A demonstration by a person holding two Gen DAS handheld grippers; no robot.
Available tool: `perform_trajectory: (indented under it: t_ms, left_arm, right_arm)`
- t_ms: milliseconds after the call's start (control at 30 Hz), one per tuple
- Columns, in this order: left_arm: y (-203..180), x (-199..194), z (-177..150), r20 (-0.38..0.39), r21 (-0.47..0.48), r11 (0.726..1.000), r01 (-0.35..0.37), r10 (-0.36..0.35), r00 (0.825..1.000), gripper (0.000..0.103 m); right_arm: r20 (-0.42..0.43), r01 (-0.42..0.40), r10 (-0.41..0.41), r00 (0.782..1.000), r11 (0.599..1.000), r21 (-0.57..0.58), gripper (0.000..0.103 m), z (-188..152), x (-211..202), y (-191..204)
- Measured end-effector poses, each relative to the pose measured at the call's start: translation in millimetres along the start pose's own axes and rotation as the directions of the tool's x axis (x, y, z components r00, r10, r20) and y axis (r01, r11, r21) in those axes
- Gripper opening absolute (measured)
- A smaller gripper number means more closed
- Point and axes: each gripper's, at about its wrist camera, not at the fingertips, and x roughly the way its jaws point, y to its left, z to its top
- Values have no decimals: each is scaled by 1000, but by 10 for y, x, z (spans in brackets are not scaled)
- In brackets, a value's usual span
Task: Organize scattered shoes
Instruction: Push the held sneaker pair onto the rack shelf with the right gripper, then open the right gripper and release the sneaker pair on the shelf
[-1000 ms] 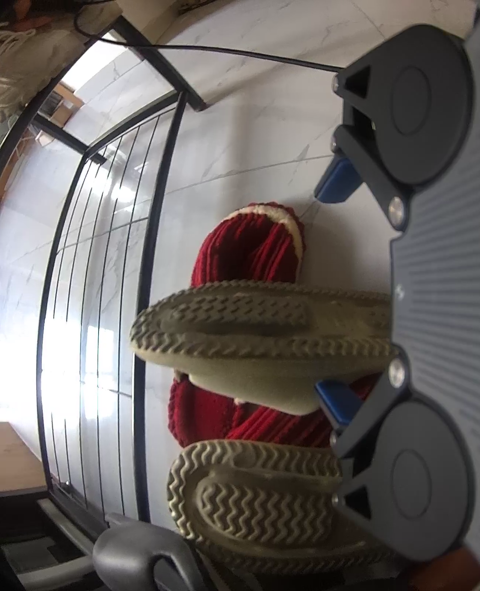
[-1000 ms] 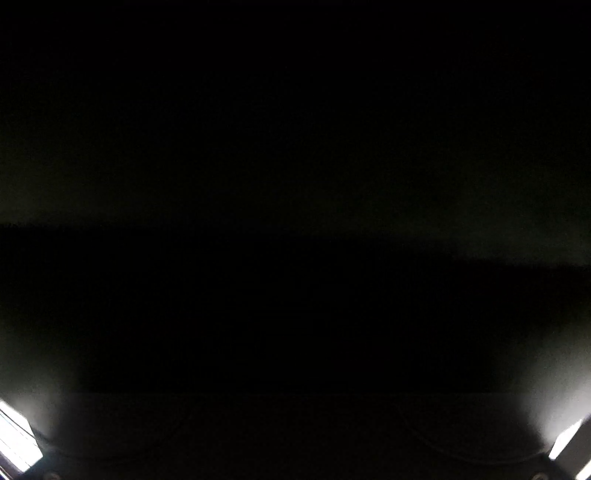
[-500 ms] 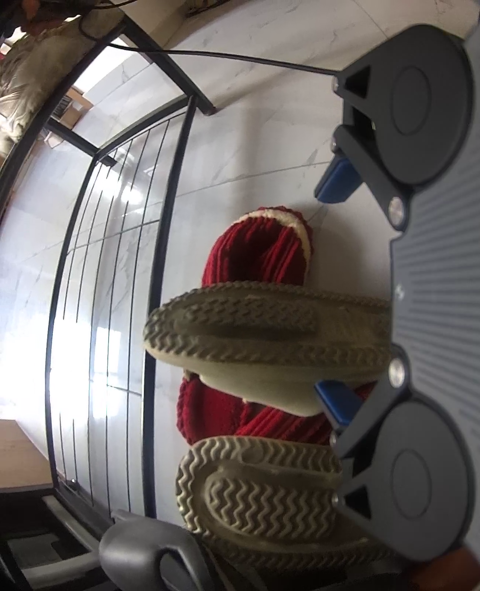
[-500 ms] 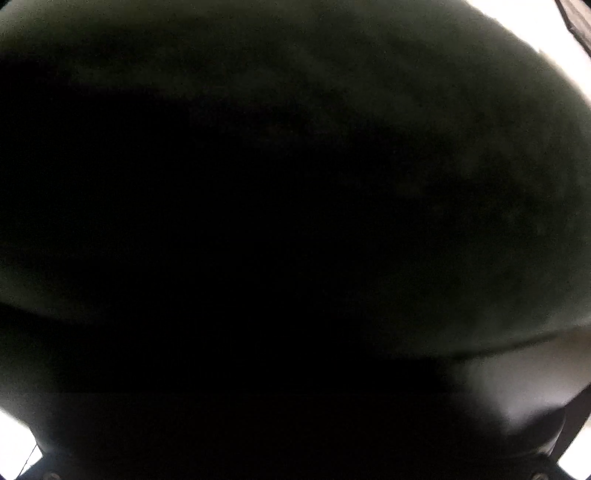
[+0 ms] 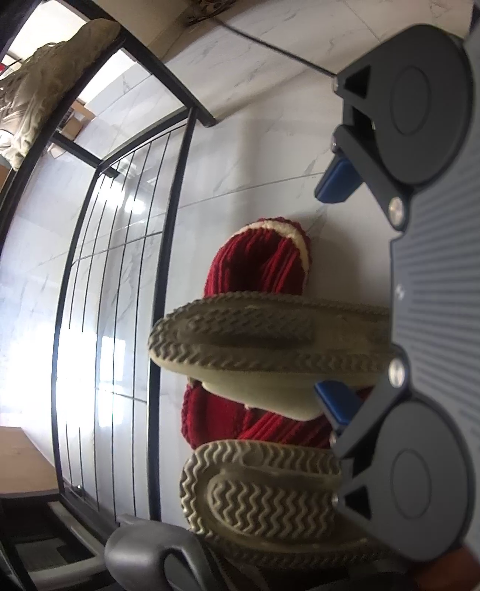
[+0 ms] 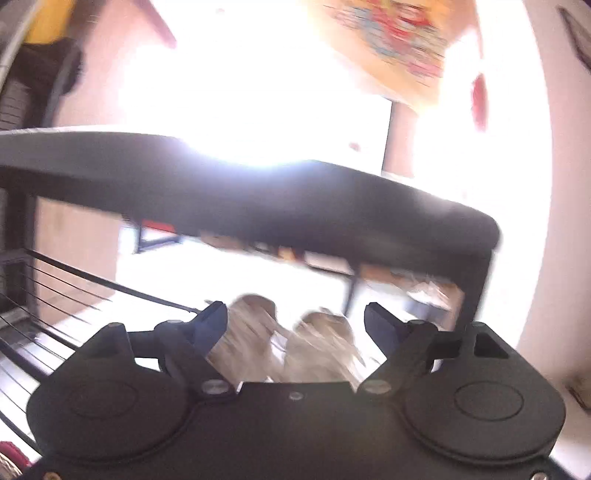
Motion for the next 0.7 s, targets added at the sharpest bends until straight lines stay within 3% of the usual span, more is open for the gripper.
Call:
perform_trajectory:
  t_ms: [167, 200, 267, 333, 433, 533, 700]
  left_arm:
    - [-29, 33, -38, -6, 22, 1000, -14, 14, 1000, 102]
    - [-32, 40, -43, -8, 25, 1000, -17, 17, 1000, 102]
    - [-24, 48, -35, -10, 22, 1000, -18, 19, 1000, 102]
    - [-13, 53, -23, -11, 18, 1000, -18, 19, 1000, 102]
    - [8, 59, -9, -14, 8, 1000, -15, 15, 1000, 102]
    - [25, 92, -14, -25, 2, 1000, -21, 21, 999, 102]
    - [10, 149, -33, -37, 7, 999, -40, 40, 998, 102]
  right_arm:
    - [-94, 18, -13, 996, 998, 53, 100, -290, 74, -68]
    - [-91, 10, -4, 996, 998, 60, 95, -252, 100, -36]
    - [-104, -27, 39, 994, 993, 115, 66, -250, 201, -33]
    - [-111, -27, 43, 993, 989, 146, 65, -223, 341, -74]
    - [-118, 0, 17, 993, 989, 148, 68, -533, 221, -324]
    - [-130, 14, 5, 991, 989, 144, 72, -633, 297, -312]
    - [-101, 9, 3, 995, 993, 118, 69, -732, 269, -330]
